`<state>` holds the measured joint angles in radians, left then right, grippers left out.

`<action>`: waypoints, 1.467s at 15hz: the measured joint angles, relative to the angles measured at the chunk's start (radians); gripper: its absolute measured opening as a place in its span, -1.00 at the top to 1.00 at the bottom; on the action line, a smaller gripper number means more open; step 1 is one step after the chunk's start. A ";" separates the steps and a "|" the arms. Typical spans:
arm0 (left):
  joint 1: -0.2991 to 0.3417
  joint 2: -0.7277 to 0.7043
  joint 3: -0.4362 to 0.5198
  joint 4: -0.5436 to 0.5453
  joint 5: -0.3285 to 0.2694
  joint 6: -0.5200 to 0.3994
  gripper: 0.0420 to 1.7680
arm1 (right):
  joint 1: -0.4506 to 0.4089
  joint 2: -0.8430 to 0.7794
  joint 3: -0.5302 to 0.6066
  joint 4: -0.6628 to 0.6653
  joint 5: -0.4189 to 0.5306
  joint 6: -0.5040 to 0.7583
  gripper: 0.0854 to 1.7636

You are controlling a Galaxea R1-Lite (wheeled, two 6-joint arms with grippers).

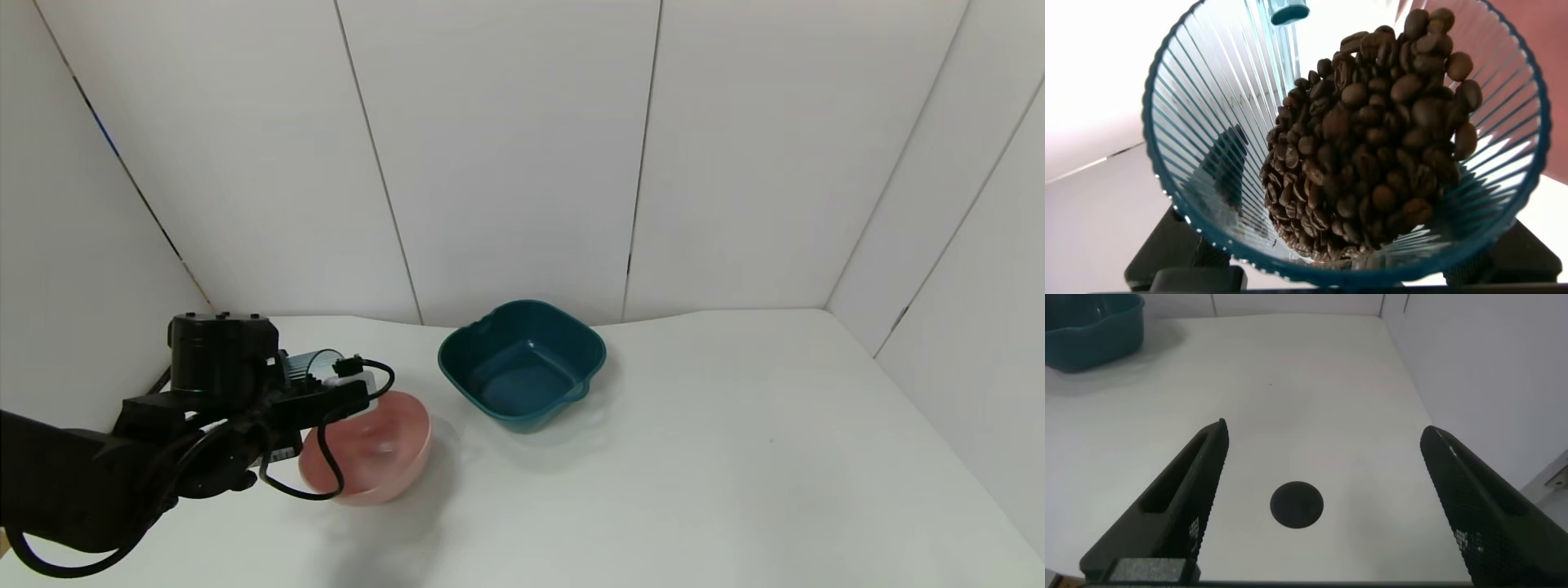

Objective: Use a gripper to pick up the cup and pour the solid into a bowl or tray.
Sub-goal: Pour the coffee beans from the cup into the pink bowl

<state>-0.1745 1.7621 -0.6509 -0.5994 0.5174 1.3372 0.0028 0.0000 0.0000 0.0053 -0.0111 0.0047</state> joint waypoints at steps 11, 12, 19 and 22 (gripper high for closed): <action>-0.076 -0.002 0.007 0.039 0.119 0.039 -0.47 | 0.000 0.000 0.000 0.000 0.001 0.000 -0.94; -0.080 -0.001 0.006 0.040 0.127 0.040 -0.47 | 0.000 0.000 0.000 0.000 0.001 0.000 -0.94; -0.101 -0.001 -0.004 0.090 0.184 0.063 -0.47 | 0.000 0.000 0.000 0.000 0.000 0.000 -0.94; -0.115 0.000 -0.009 0.107 0.216 0.074 -0.47 | 0.000 0.000 0.000 0.000 0.000 0.000 -0.94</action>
<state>-0.2896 1.7621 -0.6596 -0.4926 0.7330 1.4109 0.0028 0.0000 0.0000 0.0057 -0.0109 0.0043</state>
